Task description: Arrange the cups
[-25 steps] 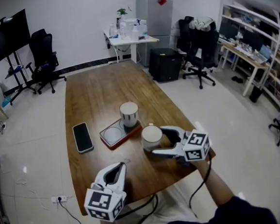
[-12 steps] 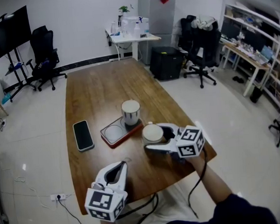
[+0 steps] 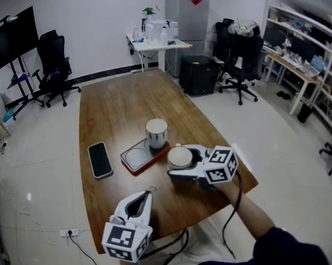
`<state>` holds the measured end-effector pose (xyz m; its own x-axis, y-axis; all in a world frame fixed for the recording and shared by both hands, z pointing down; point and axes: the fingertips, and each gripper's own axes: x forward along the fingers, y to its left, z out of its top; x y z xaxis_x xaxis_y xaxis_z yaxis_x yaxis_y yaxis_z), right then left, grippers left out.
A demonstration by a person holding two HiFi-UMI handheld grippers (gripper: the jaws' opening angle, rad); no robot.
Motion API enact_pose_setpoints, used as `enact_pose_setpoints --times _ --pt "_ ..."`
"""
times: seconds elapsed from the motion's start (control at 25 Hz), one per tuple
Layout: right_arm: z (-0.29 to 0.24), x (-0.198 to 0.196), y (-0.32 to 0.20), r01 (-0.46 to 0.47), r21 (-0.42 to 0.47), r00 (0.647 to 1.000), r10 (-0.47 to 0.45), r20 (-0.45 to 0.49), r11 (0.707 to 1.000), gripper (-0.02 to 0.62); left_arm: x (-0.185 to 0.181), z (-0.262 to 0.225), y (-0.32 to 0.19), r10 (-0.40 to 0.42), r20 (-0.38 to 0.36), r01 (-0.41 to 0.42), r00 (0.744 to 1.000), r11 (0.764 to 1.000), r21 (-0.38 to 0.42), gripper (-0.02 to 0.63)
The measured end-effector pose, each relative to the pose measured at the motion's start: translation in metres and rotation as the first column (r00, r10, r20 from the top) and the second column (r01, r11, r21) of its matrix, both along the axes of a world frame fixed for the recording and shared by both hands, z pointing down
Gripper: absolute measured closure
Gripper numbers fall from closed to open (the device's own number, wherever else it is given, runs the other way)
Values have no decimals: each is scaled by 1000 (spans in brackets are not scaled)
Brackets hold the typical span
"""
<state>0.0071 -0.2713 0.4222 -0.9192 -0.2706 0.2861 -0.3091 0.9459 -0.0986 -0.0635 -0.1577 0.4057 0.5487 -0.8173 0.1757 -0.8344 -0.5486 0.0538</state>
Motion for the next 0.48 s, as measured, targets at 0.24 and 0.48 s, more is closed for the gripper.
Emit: enact_pose_setpoints --times 0.24,0.48 --pt "-9 12 -9 -105 52 992 100 79 993 199 1 1 -1 -13 -22 13 1000 1000 -10 603" --pt "-12 11 2 -92 65 992 85 94 994 199 0 -2 -2 -14 -7 14 1000 1000 -3 604"
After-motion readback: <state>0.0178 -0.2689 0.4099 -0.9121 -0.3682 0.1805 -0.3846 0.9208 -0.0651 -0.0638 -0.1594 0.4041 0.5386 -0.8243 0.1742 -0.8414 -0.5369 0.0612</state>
